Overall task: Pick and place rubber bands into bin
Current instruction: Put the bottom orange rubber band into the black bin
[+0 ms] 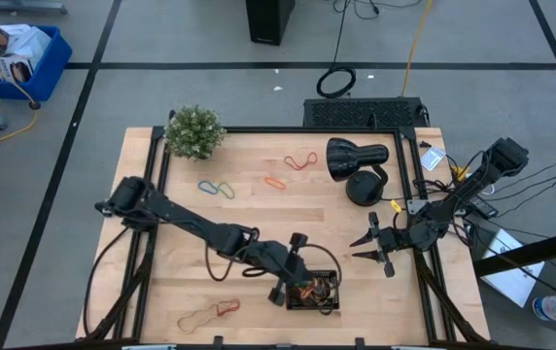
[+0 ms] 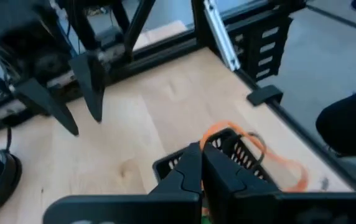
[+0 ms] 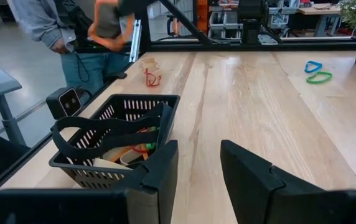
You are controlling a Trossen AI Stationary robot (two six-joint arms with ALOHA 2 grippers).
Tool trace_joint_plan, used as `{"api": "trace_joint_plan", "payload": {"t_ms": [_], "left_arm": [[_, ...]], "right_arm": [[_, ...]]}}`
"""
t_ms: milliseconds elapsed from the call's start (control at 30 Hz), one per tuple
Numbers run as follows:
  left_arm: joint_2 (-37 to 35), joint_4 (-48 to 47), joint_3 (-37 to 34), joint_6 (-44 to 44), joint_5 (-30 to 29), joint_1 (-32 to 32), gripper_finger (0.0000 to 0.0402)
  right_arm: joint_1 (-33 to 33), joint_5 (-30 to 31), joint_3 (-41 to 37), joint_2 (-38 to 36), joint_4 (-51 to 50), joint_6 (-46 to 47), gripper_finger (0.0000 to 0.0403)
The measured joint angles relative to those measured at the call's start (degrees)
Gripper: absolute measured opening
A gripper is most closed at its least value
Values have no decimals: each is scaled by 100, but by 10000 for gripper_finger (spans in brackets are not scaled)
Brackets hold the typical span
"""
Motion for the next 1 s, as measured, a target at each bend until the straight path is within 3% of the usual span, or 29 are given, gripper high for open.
{"api": "trace_joint_plan", "payload": {"t_ms": [333,700,1000], "left_arm": [[903,602,-2,-164,11,136,2],[1145,180,-4,-315,558,145,5],[1142,198,-4,-611,603,129,56]], "right_arm": [[0,0,0,-2,30,0,116],[0,0,0,-2,-7,0,116],[0,-2,0,-2,-8,18,116]]}}
